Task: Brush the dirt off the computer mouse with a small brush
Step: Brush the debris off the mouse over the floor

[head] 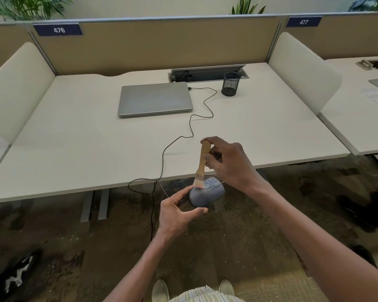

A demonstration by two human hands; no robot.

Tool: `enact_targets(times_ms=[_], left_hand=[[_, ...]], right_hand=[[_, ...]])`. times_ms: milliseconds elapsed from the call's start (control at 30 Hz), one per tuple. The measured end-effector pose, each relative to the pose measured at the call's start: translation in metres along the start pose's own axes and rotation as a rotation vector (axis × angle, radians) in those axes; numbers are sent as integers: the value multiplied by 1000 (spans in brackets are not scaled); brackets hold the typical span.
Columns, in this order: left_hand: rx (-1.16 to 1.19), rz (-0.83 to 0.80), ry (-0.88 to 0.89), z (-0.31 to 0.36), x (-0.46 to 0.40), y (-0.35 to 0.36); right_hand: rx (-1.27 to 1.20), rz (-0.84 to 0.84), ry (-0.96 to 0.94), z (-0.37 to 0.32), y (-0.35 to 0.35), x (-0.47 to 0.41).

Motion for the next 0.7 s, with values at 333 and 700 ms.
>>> enact_targets(times_ms=[333, 700], left_hand=[[6, -33, -39, -6, -1, -1], [-22, -34, -36, 2, 2, 1]], right_hand=[[-16, -14, 29, 10, 1, -1], [53, 14, 147, 26, 6, -7]])
Point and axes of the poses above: each hand's wrist, its own x-axis away from the middle knuckle, its own y-axis out of the palm, z = x × y, the point moved 6 cm from there along -x, towards the middle knuckle, and after that the axes turned 14 degrees about -y, right-handed, at the moved point
